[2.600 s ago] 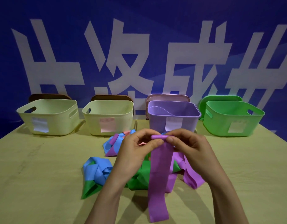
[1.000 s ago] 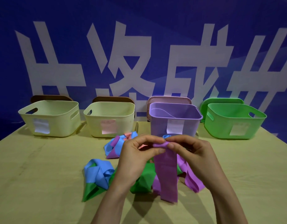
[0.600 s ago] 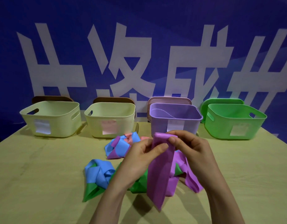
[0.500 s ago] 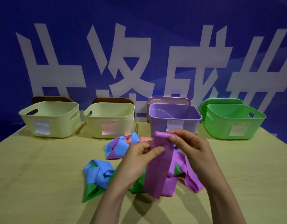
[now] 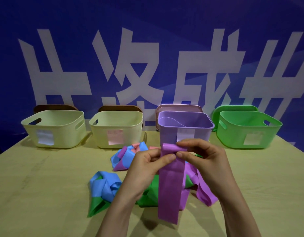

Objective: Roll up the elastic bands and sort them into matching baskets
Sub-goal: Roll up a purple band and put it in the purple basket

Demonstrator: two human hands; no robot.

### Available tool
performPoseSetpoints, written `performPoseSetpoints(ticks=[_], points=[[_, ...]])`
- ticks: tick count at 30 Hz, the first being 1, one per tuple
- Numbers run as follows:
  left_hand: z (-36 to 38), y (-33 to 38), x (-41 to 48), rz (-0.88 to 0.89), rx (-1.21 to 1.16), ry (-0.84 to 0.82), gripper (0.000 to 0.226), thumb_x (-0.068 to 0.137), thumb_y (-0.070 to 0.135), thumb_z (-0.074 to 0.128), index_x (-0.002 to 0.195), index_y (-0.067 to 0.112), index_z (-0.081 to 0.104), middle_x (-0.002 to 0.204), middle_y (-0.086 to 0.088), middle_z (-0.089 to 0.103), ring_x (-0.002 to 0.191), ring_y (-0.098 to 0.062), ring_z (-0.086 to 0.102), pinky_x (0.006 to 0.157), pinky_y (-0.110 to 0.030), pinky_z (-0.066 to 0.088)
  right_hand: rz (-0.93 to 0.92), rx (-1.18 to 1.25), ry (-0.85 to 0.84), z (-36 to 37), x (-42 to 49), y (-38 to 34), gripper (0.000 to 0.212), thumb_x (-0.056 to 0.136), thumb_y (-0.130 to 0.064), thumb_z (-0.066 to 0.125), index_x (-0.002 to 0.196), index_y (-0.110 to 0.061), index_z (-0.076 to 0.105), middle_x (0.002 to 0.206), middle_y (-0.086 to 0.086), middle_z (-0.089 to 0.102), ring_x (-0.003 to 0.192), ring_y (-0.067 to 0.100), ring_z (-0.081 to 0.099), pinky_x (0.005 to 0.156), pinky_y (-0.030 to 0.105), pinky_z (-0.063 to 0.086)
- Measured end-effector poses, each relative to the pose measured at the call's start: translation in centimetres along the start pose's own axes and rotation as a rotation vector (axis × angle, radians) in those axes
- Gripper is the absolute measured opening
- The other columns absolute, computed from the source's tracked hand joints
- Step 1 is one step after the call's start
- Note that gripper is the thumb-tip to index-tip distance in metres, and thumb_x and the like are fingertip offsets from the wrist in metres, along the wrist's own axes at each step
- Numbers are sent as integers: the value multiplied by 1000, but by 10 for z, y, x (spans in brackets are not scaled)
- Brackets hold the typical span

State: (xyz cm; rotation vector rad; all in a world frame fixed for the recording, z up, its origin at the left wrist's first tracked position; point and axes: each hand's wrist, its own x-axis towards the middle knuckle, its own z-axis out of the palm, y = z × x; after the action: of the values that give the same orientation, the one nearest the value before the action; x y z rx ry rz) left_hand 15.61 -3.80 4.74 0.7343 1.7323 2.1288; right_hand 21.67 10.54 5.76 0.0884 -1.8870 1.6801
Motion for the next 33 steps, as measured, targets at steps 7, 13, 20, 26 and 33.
performPoseSetpoints(ticks=[7, 13, 20, 26, 33], points=[[-1, 0, 0, 54, 71, 9, 22, 58, 39, 72, 78, 33, 78, 82, 0, 73, 79, -6, 65, 74, -21, 53, -46, -9, -16, 2, 1, 5, 43, 65, 23, 69, 67, -20, 73, 83, 0, 72, 80, 10, 68, 76, 16, 52], [0, -1, 2, 15, -1, 96, 30, 67, 41, 67, 85, 19, 77, 86, -7, 71, 83, -19, 65, 81, -40, 52, -66, -20, -124, 0, -1, 1, 29, 69, 6, 75, 84, -19, 76, 94, 1, 71, 93, 14, 68, 83, 19, 52], [0, -1, 3, 42, -65, 60, 21, 74, 29, 63, 87, 20, 77, 85, 4, 74, 84, -13, 69, 79, -27, 55, 41, -86, -76, 6, -3, 1, 25, 75, -30, 66, 96, -17, 72, 89, -2, 74, 83, 6, 66, 74, 15, 49], [-2, -5, 3, 87, 26, 12, 29, 76, 27, 63, 101, 16, 73, 99, -3, 74, 95, -14, 68, 87, -26, 52, -10, -161, -29, 4, -3, 8, 18, 76, -29, 67, 90, -20, 73, 88, -1, 71, 86, 14, 67, 77, 20, 51], [-7, -6, 4, -27, -11, 1, 21, 85, 9, 61, 105, 7, 65, 87, -4, 74, 78, -13, 70, 73, -25, 56, 86, 108, 53, 4, -2, 10, 20, 70, -20, 68, 88, -12, 73, 84, 3, 74, 79, 9, 65, 71, 17, 50]])
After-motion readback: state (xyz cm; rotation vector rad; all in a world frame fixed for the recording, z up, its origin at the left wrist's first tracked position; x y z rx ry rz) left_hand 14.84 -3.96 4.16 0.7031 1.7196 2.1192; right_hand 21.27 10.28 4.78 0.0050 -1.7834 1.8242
